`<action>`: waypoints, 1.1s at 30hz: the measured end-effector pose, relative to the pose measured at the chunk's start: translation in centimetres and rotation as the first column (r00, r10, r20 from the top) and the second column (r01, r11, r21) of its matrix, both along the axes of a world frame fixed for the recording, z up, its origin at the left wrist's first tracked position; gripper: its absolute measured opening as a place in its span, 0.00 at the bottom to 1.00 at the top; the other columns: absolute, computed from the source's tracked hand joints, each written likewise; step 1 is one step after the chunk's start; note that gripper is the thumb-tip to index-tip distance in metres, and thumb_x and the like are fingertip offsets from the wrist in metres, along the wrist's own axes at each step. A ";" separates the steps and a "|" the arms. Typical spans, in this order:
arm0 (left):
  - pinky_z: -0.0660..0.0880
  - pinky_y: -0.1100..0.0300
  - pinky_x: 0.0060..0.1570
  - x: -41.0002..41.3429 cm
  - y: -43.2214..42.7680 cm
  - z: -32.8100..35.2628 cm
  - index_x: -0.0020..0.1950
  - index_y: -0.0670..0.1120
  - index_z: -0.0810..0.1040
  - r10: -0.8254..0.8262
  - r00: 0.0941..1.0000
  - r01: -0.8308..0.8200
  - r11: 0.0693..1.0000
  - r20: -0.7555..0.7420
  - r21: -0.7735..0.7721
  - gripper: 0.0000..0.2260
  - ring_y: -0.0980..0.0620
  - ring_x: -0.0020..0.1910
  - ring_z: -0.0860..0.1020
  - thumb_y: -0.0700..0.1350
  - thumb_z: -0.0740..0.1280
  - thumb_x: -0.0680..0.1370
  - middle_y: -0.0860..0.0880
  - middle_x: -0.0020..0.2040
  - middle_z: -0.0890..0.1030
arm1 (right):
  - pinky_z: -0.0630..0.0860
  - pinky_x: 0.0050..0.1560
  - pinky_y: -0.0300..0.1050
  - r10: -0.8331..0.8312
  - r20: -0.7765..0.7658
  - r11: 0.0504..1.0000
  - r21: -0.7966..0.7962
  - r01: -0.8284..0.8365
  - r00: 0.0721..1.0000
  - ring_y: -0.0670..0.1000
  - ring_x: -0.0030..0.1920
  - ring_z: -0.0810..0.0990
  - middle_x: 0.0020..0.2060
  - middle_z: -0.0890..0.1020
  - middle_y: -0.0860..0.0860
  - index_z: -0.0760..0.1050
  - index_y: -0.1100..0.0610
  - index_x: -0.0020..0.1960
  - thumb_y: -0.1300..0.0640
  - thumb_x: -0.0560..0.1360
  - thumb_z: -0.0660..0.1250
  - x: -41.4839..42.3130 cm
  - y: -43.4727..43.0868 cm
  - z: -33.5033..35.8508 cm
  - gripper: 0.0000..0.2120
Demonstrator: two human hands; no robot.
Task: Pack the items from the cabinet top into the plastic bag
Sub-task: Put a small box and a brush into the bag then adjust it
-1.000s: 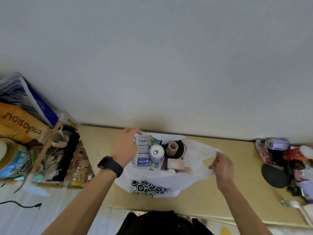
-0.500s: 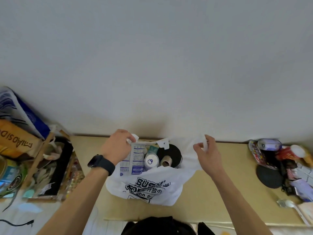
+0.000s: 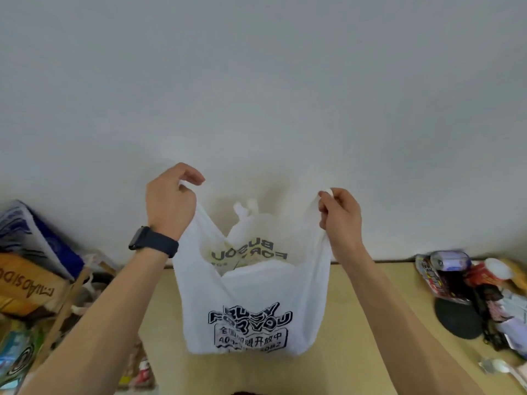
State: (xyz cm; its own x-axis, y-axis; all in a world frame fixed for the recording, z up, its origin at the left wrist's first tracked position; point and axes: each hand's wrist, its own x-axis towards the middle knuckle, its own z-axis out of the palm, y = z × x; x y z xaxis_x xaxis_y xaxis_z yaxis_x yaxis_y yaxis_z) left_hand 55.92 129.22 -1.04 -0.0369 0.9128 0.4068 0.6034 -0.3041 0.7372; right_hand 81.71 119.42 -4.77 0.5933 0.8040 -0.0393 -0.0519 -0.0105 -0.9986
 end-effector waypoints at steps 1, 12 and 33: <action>0.69 0.76 0.43 -0.4 -0.6 -0.3 0.42 0.47 0.81 0.009 1.000 -0.009 1.000 -0.003 -0.005 0.22 0.62 0.41 0.77 0.26 0.54 0.66 0.55 0.42 0.82 | 0.65 0.29 0.40 0.012 0.035 1.000 -0.003 -0.012 0.999 0.46 0.27 0.66 0.30 0.74 0.46 0.73 0.57 0.44 0.59 0.79 0.64 0.2 -0.3 -0.1 0.05; 0.71 0.59 0.36 -2.7 -5.2 -7.7 0.35 0.56 0.77 -0.246 0.738 0.073 0.955 -0.628 -0.288 0.17 0.51 0.40 0.79 0.35 0.61 0.75 0.59 0.56 0.74 | 0.70 0.48 0.44 0.365 0.495 0.893 -0.424 -0.148 0.789 0.48 0.49 0.76 0.53 0.74 0.49 0.63 0.39 0.71 0.54 0.80 0.63 0.1 -5.1 -6.8 0.23; 0.65 0.42 0.65 -2.7 -9.5 -15.5 0.77 0.51 0.57 -0.547 0.146 -0.128 0.816 -0.825 -0.564 0.32 0.37 0.75 0.57 0.50 0.65 0.75 0.42 0.80 0.38 | 0.69 0.63 0.53 0.826 0.473 0.433 -0.881 0.192 0.307 0.61 0.73 0.59 0.78 0.41 0.55 0.48 0.45 0.79 0.33 0.68 0.69 2.1 -6.5 -14.4 0.49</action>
